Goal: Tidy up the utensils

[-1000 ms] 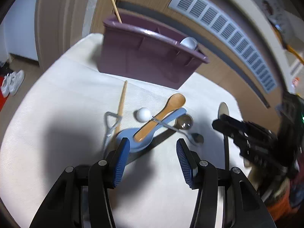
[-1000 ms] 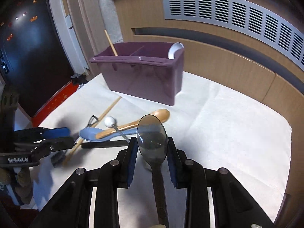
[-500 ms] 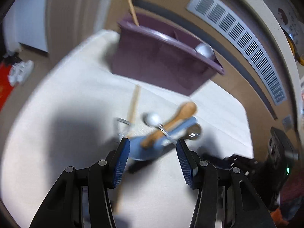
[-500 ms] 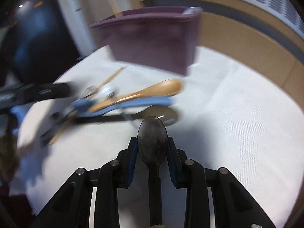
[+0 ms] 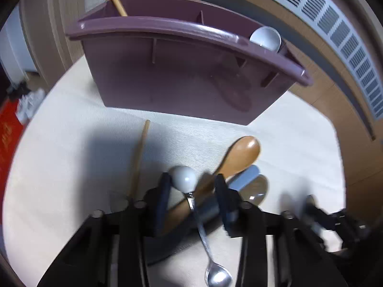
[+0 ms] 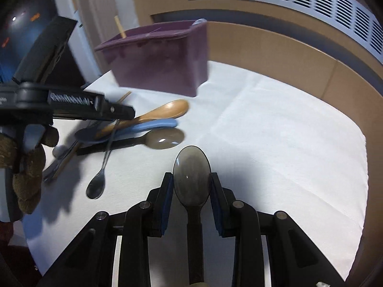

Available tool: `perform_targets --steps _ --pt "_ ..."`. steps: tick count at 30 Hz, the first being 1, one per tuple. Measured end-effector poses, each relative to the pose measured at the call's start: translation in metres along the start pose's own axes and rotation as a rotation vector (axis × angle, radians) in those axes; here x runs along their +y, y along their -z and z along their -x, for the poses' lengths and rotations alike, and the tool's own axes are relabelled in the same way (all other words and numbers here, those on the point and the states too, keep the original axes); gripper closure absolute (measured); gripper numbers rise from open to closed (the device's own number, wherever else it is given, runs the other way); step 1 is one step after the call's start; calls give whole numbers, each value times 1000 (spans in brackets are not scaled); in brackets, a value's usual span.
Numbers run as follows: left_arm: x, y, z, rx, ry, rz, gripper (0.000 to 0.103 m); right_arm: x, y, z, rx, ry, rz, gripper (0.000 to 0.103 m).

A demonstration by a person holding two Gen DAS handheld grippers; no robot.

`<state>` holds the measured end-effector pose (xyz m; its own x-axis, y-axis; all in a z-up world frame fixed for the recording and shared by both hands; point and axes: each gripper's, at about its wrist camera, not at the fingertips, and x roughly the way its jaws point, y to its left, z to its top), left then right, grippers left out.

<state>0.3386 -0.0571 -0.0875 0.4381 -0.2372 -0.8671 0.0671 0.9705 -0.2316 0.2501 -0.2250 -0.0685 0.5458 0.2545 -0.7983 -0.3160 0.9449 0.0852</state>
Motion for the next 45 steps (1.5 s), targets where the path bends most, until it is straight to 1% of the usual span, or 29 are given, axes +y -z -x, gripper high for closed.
perform_targets --steps 1,2,4,6,10,11,15,17,21,26,28,29,30,31,34,35,36,37,39,41,44,45 --pt "-1 2 1 -18 1 -8 77 -2 0 3 -7 2 0 75" --pt "-2 4 2 -39 -2 -19 80 -2 1 5 -19 9 2 75" --pt "-2 13 12 -90 24 -38 80 -1 2 8 -37 10 6 75" --pt "-5 24 29 -148 40 -79 80 0 1 13 -63 4 3 75" --pt "-14 52 84 -320 53 -180 80 1 -3 34 -133 -55 -20 75" --pt "-14 56 95 -347 55 -192 80 2 -4 39 -148 -63 -23 75" --pt "-12 69 130 -422 78 -208 80 12 -13 48 -186 -67 -25 75" --pt "-10 70 145 -458 75 -220 80 17 -17 50 -197 -74 -32 75" --pt "-5 73 164 -509 58 -236 80 28 -24 56 -217 -54 -20 76" --pt "0 62 178 -538 58 -242 80 37 -34 57 -216 -44 -3 76" --pt "2 51 190 -562 59 -251 80 40 -43 63 -239 -51 5 76" --pt "2 40 202 -584 61 -259 80 42 -50 67 -260 -49 8 83" --pt "2 30 213 -607 60 -268 80 43 -61 77 -297 -46 15 91" --pt "2 17 230 -649 57 -279 80 44 -75 90 -354 -47 19 91" --pt "4 -19 263 -722 52 -304 80 49 -125 138 -555 -75 47 91" --pt "6 -30 269 -733 55 -303 80 52 -138 145 -589 -73 65 92" --pt "9 -40 274 -740 56 -300 80 54 -154 151 -604 -76 79 93" --pt "12 -50 277 -748 56 -297 80 56 -163 153 -603 -85 76 94" --pt "19 -60 278 -754 62 -294 80 54 -181 151 -573 -106 58 94" --pt "29 -63 271 -749 73 -298 80 54 -181 141 -533 -117 82 94" --pt "42 -64 249 -703 91 -271 80 57 -162 104 -395 -139 153 94" --pt "50 -64 239 -674 105 -250 80 59 -152 89 -327 -150 174 94"
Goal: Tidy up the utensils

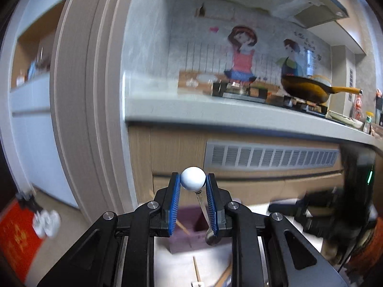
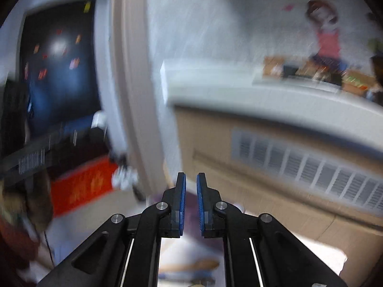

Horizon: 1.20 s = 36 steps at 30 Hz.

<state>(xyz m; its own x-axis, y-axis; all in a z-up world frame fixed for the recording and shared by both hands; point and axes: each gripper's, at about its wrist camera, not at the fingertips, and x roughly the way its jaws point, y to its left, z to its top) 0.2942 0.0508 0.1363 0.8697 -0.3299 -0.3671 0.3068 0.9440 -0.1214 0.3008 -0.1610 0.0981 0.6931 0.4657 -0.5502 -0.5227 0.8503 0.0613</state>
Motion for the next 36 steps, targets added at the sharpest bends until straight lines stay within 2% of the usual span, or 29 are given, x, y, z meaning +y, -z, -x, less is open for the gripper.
perform_targets --steps 2,4,6,9,11,12,15,17,19,24,29,32,36 --pt "9 15 -8 36 1 27 80 3 31 -28 138 -81 -11 93" --pt "16 27 -11 55 -18 33 80 2 57 -54 237 -133 -55 87" --pt "22 38 -12 76 -25 32 80 6 75 -73 296 -162 -67 83" --pt "30 50 -11 105 -35 39 80 29 95 -95 371 -210 20 83" --pt "35 57 -9 112 -48 39 80 44 104 -106 402 -223 81 82" --pt "38 60 -8 113 -54 42 80 48 105 -113 417 -228 73 82" --pt "44 63 -8 114 -68 67 80 52 109 -132 458 -251 -70 82" --pt "52 68 -5 117 -81 76 80 57 114 -139 469 -241 -108 81" --pt "60 74 -1 121 -105 76 80 70 119 -134 451 -218 -87 79" --pt "76 87 8 124 -119 107 80 104 130 -113 476 -300 27 79" --pt "81 99 16 126 -107 137 80 112 135 -102 447 -225 85 79" --pt "80 103 20 129 -100 144 80 87 129 -93 439 -147 61 79" --pt "77 108 22 126 -79 164 80 40 120 -79 392 3 -72 79"
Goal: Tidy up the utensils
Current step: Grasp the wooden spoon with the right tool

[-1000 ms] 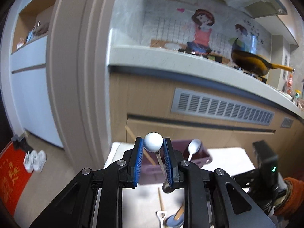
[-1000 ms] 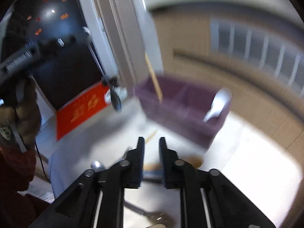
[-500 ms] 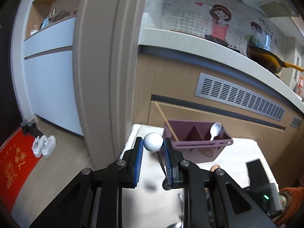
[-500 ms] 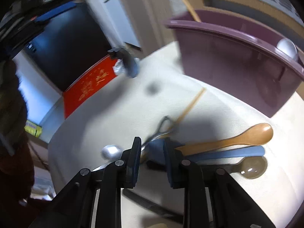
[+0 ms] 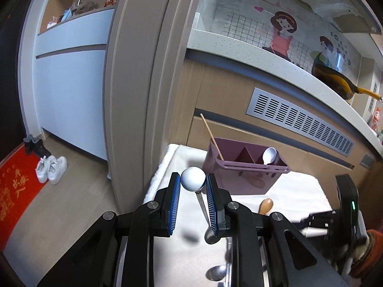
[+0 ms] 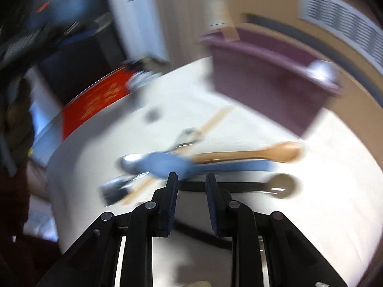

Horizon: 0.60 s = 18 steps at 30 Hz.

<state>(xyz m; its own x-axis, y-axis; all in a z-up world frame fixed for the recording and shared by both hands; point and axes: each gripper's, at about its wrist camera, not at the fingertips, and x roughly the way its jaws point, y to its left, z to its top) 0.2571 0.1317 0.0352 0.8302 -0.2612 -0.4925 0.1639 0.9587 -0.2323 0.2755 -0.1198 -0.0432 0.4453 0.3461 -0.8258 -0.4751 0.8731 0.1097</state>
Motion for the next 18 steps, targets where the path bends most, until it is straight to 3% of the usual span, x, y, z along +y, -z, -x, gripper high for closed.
perform_targets --steps 6,10,12,14,18 --pt "-8 -1 -5 17 8 -5 80 -69 -8 -19 -49 73 -368 79" --pt "-5 -2 -8 25 -5 0 80 -89 -19 -45 -20 58 -513 78" --pt "-4 -2 -11 31 -7 5 80 -91 -24 -61 20 53 -557 76" --pt "-3 -2 -15 39 -7 8 80 -85 -31 -64 -20 99 -540 73" --pt "-8 -1 -23 55 2 6 80 -68 -43 -74 -46 180 -454 56"
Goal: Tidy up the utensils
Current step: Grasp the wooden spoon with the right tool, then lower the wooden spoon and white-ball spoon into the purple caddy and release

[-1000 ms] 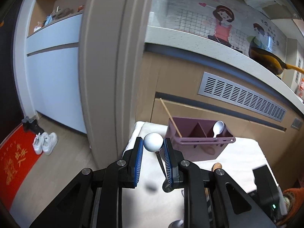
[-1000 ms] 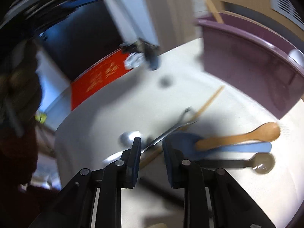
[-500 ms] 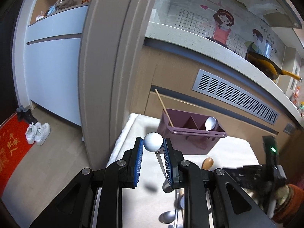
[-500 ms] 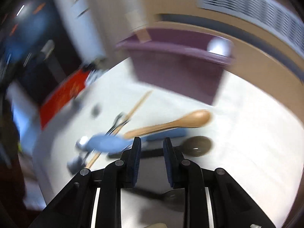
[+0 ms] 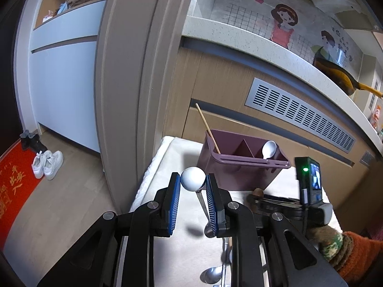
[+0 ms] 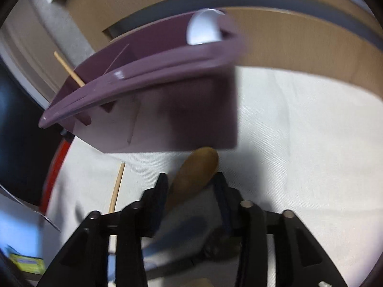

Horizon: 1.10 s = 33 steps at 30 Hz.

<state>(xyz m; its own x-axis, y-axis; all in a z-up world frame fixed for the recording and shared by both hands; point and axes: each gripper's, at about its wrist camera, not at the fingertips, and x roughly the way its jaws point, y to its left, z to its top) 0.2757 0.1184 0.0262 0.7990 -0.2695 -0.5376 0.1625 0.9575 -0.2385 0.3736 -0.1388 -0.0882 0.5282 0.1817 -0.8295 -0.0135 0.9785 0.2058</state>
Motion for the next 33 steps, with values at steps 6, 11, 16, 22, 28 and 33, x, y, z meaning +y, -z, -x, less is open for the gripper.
perform_targets --steps 6,11,16,22,28,33 --pt "-7 2 -7 20 7 -4 80 26 1 -14 -28 163 109 49" --pt "-11 4 -5 31 3 -20 80 37 13 -6 -43 122 274 76" --pt "-19 5 -8 45 12 -29 80 21 27 33 -100 18 353 98" --pt "-36 8 -8 60 21 -48 80 6 38 76 -136 -93 365 99" --pt "-58 -3 4 22 33 -80 80 2 35 123 -251 -127 363 99" --pt "-80 -57 32 -91 72 -133 80 9 -12 201 -497 -166 355 99"
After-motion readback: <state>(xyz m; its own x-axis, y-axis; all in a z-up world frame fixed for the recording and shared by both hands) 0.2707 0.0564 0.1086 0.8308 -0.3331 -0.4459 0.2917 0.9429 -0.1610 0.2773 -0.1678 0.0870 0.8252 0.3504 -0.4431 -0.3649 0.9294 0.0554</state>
